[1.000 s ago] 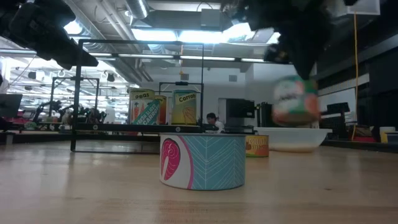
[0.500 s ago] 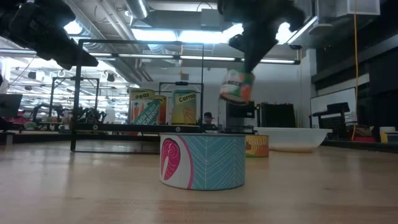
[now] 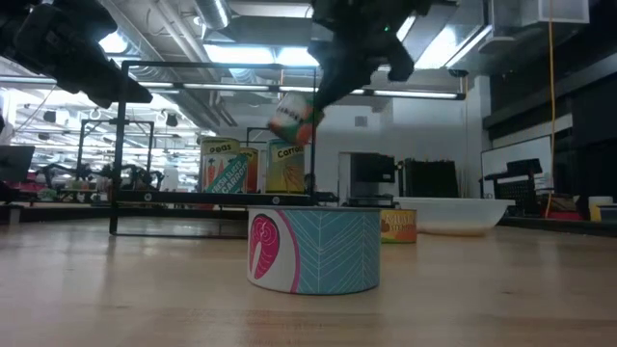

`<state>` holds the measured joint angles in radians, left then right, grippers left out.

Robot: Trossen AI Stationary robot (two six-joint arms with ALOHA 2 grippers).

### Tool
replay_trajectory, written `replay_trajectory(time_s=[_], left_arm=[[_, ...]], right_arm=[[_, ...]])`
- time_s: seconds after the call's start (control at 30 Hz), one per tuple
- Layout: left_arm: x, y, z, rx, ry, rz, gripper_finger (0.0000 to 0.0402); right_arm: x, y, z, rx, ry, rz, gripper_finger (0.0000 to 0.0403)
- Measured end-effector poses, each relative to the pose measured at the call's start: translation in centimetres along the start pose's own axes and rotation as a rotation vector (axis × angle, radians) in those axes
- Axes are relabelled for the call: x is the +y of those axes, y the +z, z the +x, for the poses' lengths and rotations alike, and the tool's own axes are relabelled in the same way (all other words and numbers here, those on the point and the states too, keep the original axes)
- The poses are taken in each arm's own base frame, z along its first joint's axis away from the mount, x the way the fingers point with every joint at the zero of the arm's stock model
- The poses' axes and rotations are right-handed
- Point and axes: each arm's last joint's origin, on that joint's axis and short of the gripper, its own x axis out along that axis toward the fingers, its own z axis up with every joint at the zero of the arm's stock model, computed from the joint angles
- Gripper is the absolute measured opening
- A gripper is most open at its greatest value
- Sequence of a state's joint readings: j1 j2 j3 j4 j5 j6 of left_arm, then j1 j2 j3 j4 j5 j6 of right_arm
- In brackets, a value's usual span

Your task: Pick and place cans onto a shelf

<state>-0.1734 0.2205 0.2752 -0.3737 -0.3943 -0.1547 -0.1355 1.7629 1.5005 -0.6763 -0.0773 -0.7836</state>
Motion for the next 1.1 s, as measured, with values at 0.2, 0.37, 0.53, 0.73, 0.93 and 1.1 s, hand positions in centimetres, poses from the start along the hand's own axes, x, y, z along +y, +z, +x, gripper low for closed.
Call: replay_trajectory(time_s=[0.2, 0.37, 0.53, 0.73, 0.93, 1.1], left_arm=[[0.0, 0.0, 0.0, 0.0, 0.0, 0.0, 0.0065], [0.0, 0.0, 0.0, 0.0, 0.0, 0.0, 0.0065], [0.0, 0.0, 0.0, 0.001, 0.001, 0.0, 0.0065], [0.0, 0.0, 0.0, 0.001, 0.0, 0.0, 0.0065], [0.0, 0.0, 0.0, 0.001, 0.0, 0.0, 0.0065], [0.0, 0.0, 0.0, 0.001, 0.001, 0.0, 0.0065]], right_arm=[[0.2, -0.5, 2.9, 0.038, 0.044, -0.056, 0.0], [0.2, -0.7, 4.5, 0.047, 0.057, -0.081, 0.0], [0.3, -0.9, 5.6, 0.059, 0.069, -0.082, 0.0], [0.3, -1.2, 6.3, 0.069, 0.077, -0.078, 0.0], [0.4, -1.3, 6.5, 0.07, 0.078, -0.078, 0.0], [0.3, -1.2, 6.5, 0.067, 0.074, -0.078, 0.0011]])
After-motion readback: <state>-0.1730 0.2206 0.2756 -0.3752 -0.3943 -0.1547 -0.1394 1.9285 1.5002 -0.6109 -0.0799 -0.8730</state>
